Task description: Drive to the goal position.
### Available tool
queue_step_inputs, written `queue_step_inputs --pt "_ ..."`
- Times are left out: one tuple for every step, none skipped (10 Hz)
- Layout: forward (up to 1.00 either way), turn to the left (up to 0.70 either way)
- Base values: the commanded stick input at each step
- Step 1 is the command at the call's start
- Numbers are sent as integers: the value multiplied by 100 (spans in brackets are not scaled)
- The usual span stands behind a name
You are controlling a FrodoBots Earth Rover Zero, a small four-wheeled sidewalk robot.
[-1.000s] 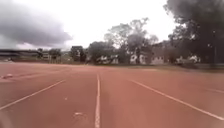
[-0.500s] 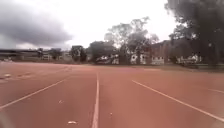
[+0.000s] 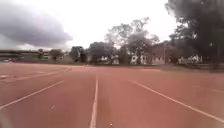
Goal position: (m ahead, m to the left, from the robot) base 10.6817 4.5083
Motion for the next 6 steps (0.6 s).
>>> queue_step_inputs --pt "45 0" --pt "45 0" --pt "45 0" --pt "45 0" --pt "45 0" --pt "45 0"
